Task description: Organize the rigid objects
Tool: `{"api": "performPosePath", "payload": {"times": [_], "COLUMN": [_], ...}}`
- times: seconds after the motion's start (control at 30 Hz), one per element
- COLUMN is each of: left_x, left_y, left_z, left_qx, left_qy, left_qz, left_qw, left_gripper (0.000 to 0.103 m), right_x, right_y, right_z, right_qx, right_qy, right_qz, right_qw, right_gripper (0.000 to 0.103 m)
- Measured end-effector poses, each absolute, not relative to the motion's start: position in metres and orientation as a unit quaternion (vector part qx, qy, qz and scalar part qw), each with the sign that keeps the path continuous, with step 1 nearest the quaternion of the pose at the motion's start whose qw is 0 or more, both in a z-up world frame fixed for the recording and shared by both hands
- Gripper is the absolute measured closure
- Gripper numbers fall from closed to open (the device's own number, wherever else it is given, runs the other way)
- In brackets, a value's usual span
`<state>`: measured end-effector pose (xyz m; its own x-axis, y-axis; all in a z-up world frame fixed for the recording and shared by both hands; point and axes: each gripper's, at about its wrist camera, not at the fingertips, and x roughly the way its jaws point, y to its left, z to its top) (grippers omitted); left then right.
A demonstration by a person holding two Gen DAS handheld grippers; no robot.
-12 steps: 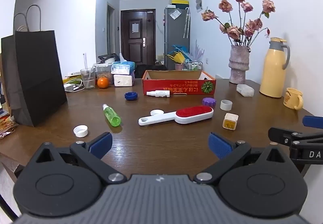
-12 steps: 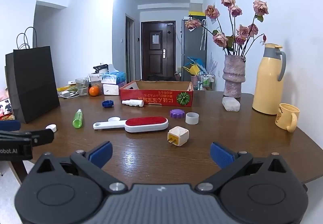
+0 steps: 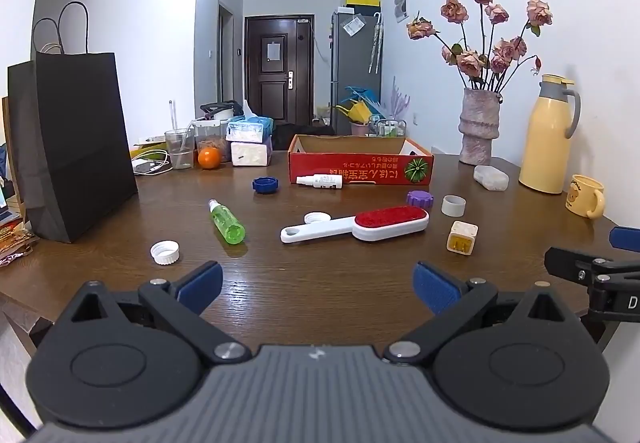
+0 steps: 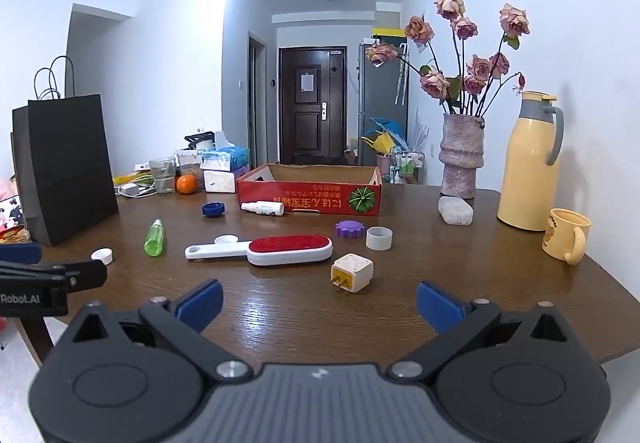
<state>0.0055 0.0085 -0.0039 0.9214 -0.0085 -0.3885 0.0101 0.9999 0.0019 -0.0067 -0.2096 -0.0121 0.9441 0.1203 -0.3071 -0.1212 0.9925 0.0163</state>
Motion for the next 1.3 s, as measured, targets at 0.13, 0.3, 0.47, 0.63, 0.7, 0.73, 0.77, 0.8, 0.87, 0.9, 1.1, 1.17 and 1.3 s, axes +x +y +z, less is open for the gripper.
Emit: {"api": "performPosePath", "payload": {"times": [0.13,0.3,0.47,0.63,0.7,0.73,0.77,0.8,0.87,0.9,1.1,1.17,1.3], "left_x": [0.011,0.001,0.001,0.000,0.000,0.000,0.000,0.000,0.000,0.000,0.000,0.000,0.000], "left_y": [0.011,0.009,0.009,0.009,0.010,0.010,0.010,0.010,0.010,0.010,0.012,0.012,0.012], "left_z": [-0.006,-0.004,-0.004,-0.004,-0.004,-0.004,-0.004,-0.004,-0.004,-0.004,-0.005,-0.005,-0.005], "left_qx": [0.003,0.003,0.003,0.002,0.002,0.002,0.002,0.002,0.001,0.001,0.001,0.001,0.001], "left_qy": [0.199,0.194,0.194,0.193,0.193,0.193,0.193,0.193,0.193,0.193,0.193,0.193,0.193], "left_qz": [-0.005,-0.002,-0.003,-0.001,-0.002,-0.002,-0.002,-0.002,-0.002,-0.002,-0.003,-0.003,-0.003], "left_qw": [0.980,0.981,0.981,0.981,0.981,0.981,0.981,0.981,0.981,0.981,0.981,0.981,0.981], "left_gripper": [0.000,0.000,0.000,0.000,0.000,0.000,0.000,0.000,0.000,0.000,0.000,0.000,0.000], "right_x": [-0.006,-0.005,-0.006,-0.005,-0.005,-0.005,-0.005,-0.005,-0.005,-0.005,-0.005,-0.005,-0.005], "right_y": [-0.211,-0.211,-0.212,-0.212,-0.212,-0.212,-0.212,-0.212,-0.212,-0.212,-0.212,-0.212,-0.211], "right_z": [-0.011,-0.011,-0.011,-0.011,-0.011,-0.011,-0.011,-0.011,-0.011,-0.011,-0.011,-0.011,-0.011], "right_qx": [-0.001,0.000,0.000,0.000,0.000,0.000,0.000,0.000,-0.001,-0.001,0.000,-0.001,-0.001], "right_qy": [0.156,0.156,0.156,0.157,0.157,0.157,0.157,0.157,0.157,0.157,0.157,0.158,0.158], "right_qz": [0.059,0.059,0.060,0.060,0.060,0.060,0.060,0.060,0.060,0.060,0.060,0.059,0.059], "right_qw": [0.986,0.986,0.986,0.986,0.986,0.986,0.986,0.986,0.986,0.986,0.986,0.986,0.986], "right_gripper": [0.000,0.000,0.000,0.000,0.000,0.000,0.000,0.000,0.000,0.000,0.000,0.000,0.000]}}
